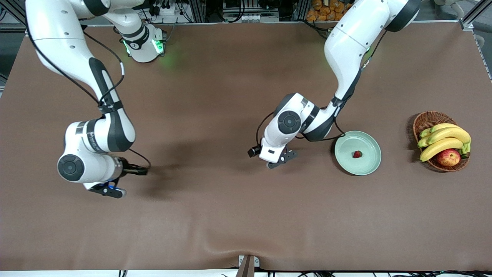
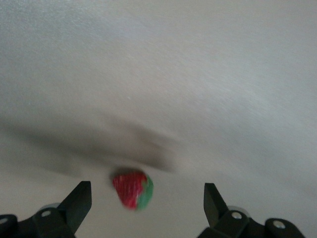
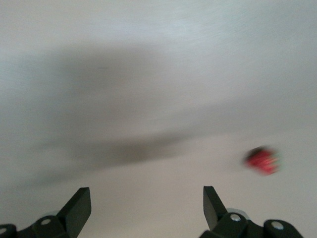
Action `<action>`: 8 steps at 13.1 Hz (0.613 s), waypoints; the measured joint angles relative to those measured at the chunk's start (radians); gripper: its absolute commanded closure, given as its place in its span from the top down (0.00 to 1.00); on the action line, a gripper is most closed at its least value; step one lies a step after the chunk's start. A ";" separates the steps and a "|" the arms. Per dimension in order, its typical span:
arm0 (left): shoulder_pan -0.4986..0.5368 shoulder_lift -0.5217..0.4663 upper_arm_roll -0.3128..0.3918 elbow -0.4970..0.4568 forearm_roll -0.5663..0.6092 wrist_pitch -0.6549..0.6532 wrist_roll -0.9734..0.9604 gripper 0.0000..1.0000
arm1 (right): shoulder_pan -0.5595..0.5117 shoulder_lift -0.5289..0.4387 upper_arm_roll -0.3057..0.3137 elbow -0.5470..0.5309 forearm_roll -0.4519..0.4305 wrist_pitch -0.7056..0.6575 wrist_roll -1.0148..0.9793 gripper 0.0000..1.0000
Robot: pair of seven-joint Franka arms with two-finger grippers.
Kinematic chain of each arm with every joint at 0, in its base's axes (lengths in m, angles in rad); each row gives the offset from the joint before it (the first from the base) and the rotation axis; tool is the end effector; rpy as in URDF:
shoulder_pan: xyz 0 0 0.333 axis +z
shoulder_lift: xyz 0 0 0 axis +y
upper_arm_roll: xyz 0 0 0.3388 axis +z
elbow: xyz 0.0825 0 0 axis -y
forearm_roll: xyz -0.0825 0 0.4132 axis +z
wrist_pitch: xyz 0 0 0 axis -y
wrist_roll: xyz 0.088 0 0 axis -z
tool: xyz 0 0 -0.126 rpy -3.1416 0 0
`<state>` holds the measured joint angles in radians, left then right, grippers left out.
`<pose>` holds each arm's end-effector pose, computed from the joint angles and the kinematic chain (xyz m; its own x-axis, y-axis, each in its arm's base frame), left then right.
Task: Collect all strawberries into plate
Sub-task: 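Grasp the last strawberry with the right gripper while the left holds one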
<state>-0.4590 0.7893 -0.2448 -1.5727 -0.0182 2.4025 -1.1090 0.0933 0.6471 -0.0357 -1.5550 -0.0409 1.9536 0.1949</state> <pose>0.5821 -0.4633 0.1686 0.8760 0.4610 -0.1421 0.4781 -0.8687 0.1292 0.7056 0.0402 0.2329 0.9654 -0.1213 -0.2310 -0.1001 -0.9898 0.1012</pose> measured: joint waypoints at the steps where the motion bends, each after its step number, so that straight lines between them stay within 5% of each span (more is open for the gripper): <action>1: -0.003 0.009 0.005 0.000 0.003 0.001 -0.010 1.00 | -0.038 0.001 -0.001 -0.010 -0.018 0.000 -0.080 1.00; 3: -0.009 0.017 0.008 0.001 0.009 0.001 -0.021 0.96 | -0.122 0.012 -0.002 -0.019 -0.025 0.001 -0.212 1.00; 8: -0.030 0.018 0.009 0.001 0.030 0.001 -0.032 0.57 | -0.205 0.065 0.003 -0.033 -0.025 0.046 -0.310 0.97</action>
<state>-0.4893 0.8076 -0.2357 -1.5712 0.0117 2.4034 -1.1413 -0.1114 0.7124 -0.0327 -1.5881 -0.0662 1.9992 -0.1148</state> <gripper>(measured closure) 0.260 0.000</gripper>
